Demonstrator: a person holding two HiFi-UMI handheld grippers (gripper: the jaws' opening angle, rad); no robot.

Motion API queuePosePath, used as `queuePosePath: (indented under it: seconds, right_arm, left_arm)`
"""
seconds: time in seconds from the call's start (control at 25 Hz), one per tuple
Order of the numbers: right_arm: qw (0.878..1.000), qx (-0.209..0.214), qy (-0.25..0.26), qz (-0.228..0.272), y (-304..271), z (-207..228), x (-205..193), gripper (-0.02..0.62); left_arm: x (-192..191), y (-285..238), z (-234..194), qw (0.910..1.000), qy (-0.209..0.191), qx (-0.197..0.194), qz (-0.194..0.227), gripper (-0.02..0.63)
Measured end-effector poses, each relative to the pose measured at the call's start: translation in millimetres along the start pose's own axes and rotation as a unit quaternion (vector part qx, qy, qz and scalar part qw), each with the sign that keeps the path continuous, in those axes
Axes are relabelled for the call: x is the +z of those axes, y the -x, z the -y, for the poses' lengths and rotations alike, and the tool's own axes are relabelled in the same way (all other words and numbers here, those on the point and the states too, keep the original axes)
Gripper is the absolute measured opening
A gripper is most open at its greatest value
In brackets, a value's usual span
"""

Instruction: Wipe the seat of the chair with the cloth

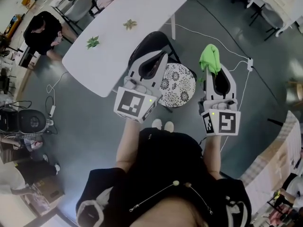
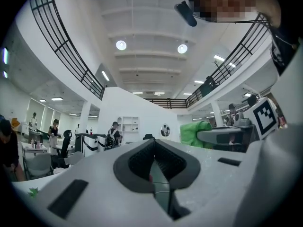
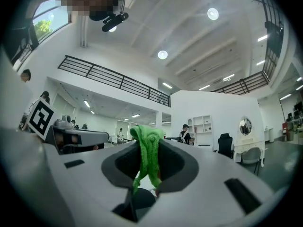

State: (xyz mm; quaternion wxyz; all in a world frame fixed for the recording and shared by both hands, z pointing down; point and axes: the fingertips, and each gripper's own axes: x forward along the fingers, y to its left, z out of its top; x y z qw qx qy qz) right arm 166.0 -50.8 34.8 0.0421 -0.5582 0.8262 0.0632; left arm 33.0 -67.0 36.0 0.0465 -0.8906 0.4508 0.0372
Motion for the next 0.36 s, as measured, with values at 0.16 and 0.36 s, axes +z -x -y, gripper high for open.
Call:
queuePosePath:
  seconds: [0.16, 0.36]
  right_arm:
    - [1.000, 0.006, 0.005, 0.015, -4.3, -4.1, 8.9, 0.085]
    - [0.999, 0.005, 0.021, 0.029, 15.7, -41.8, 47.2, 0.084]
  left_arm:
    - [9.7, 3.2, -4.4, 0.9999, -0.006, 0.006, 0.011, 0.006]
    - [45.0, 44.0, -5.9, 0.9994, -0.006, 0.006, 0.032, 0.006]
